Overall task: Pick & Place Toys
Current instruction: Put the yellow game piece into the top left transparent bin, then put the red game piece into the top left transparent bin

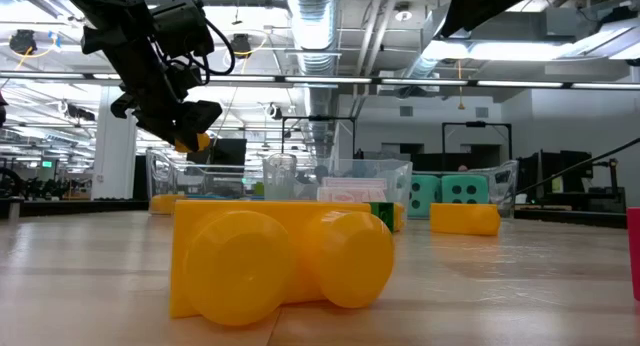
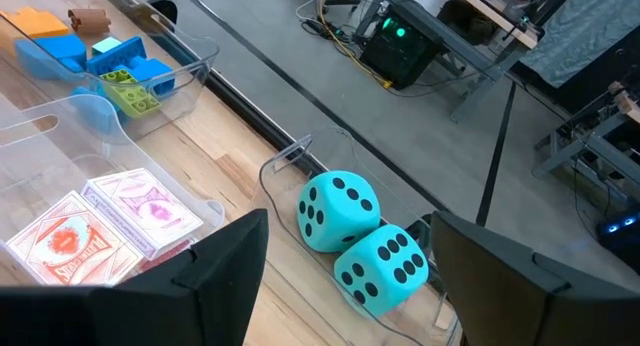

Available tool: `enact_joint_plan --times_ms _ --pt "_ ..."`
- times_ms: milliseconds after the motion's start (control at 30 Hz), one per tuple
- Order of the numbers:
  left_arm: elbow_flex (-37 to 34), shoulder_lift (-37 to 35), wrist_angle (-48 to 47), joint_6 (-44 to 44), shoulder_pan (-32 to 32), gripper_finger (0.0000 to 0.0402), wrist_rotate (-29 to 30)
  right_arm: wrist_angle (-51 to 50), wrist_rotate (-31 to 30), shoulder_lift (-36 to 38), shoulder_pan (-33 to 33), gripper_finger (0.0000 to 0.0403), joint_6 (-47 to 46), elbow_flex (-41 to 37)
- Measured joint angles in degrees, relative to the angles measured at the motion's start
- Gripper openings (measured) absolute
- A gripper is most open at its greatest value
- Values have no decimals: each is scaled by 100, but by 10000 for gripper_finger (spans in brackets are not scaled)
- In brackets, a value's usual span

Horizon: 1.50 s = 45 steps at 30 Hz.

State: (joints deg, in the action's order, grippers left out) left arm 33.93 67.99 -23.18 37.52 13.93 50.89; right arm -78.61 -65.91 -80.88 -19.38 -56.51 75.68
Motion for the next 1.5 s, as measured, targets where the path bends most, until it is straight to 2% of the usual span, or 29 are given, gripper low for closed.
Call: enact_joint_plan --times_ms 300,667,1133,1233,1500 --pt "0 0 -2 15 132 135 9 0 2 -2 0 272 2 0" --pt "0 0 -66 46 132 180 164 0 2 0 0 272 2 0" --pt "0 -3 -39 -50 -4 207 205 0 4 -2 2 272 4 0" --pt "2 -106 140 -347 -187 210 -77 0 4 -2 2 272 4 0" --pt "4 -844 1019 -1283 -1062 211 -1473 0 4 -1 2 272 8 0"
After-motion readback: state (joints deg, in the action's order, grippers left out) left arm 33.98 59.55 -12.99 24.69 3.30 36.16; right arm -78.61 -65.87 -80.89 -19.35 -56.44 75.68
